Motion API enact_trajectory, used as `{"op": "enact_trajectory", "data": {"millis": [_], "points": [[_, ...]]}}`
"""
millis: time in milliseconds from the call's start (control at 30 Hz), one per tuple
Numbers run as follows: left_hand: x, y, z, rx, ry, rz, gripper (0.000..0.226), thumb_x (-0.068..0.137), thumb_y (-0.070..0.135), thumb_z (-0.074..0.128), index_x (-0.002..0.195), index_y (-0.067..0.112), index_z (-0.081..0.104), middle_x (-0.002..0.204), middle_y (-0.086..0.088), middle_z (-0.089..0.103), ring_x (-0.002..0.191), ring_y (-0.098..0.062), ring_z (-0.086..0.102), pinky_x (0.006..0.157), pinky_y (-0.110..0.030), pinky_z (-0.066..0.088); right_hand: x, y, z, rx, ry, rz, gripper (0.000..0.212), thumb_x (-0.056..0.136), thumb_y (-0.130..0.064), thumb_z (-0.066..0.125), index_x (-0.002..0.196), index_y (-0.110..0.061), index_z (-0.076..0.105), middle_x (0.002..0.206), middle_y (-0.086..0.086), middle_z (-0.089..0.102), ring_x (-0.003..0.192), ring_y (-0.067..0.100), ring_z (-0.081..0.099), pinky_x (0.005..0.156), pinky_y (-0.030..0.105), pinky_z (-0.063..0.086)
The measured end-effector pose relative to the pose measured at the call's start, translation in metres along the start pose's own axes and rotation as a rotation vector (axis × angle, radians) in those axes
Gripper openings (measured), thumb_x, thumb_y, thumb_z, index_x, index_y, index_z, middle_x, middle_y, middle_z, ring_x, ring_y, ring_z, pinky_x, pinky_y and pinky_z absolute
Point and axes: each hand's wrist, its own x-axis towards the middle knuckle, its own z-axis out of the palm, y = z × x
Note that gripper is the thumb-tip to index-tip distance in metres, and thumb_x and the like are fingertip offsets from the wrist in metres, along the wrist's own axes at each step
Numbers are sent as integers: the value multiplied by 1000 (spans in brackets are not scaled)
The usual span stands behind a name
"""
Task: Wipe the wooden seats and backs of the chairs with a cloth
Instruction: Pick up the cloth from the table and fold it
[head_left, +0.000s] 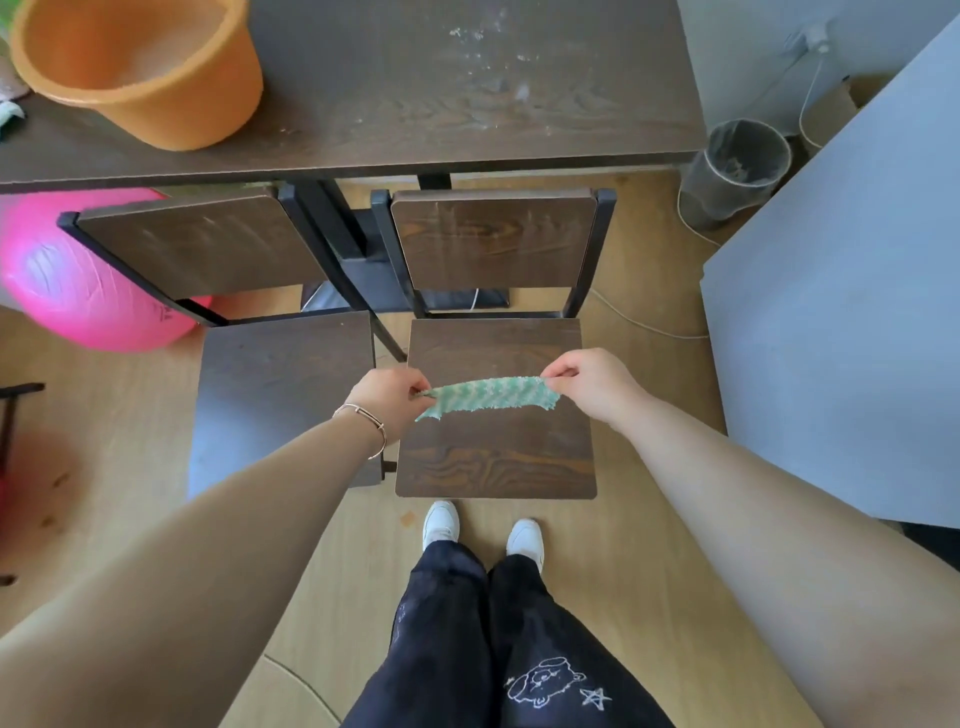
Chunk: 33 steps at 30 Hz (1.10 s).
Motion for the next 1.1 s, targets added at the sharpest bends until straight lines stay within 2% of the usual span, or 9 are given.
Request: {"op": "enact_trajectory", "data": {"millis": [133,300,433,600,733,833,900,1033,1100], "points": [[-4,-1,38,3,-75,-21,22,91,37,59,103,21,69,100,1,64,93,-23,59,81,-36,51,-1,33,25,97,-12,88,13,93,-19,65,100,-21,75,96,-8,68,91,10,61,79,27,46],[9,-12,85,-15,-142,-24,21,91,30,59,104,17,69,101,-3,64,94,-25,60,81,-33,50,13,72,59,171,6,175,11,91,-17,66,94,-22,74,88,-12,67,86,11,61,68,22,44],[36,-32,124,37,-218,-17,23,92,32,57,106,19,69,103,-3,64,94,-24,60,80,-33,50,36,98,94,133,7,237,12,90,-17,64,94,-21,75,87,-13,67,88,12,63,79,29,51],[80,-53,160,85,-260,8,24,94,36,56,108,21,68,106,-2,66,93,-23,60,77,-31,50,72,125,125,37,1,278,14,91,-17,63,95,-19,76,93,-6,70,91,17,65,78,29,50],[121,-64,175,108,-237,27,24,93,38,57,108,24,67,106,-2,66,97,-25,60,79,-32,50,110,131,128,-16,50,265,17,92,-15,61,95,-17,77,94,-6,70,92,20,65,85,36,53],[148,-67,182,72,-202,-8,25,92,39,56,110,25,67,107,-2,67,98,-25,60,83,-35,51,137,128,123,-52,88,243,19,94,-14,57,96,-17,76,94,-8,66,90,20,64,84,36,54],[164,-65,184,40,-174,-31,26,93,39,57,112,25,66,109,-3,65,99,-26,59,85,-37,51,153,127,119,-100,104,217,21,95,-12,54,96,-11,75,99,-7,67,91,24,64,83,39,55],[189,-60,184,49,-67,15,22,95,35,52,109,26,66,112,-4,60,103,-28,55,87,-40,49,175,133,116,-198,152,196,22,94,-6,51,100,-1,72,104,11,71,96,34,65,81,46,57],[197,-59,182,73,-8,46,23,95,35,50,111,27,64,114,-4,58,108,-28,50,91,-40,46,182,139,117,-205,165,195,20,95,-9,54,105,-3,70,105,15,70,95,36,65,75,43,57]]}}
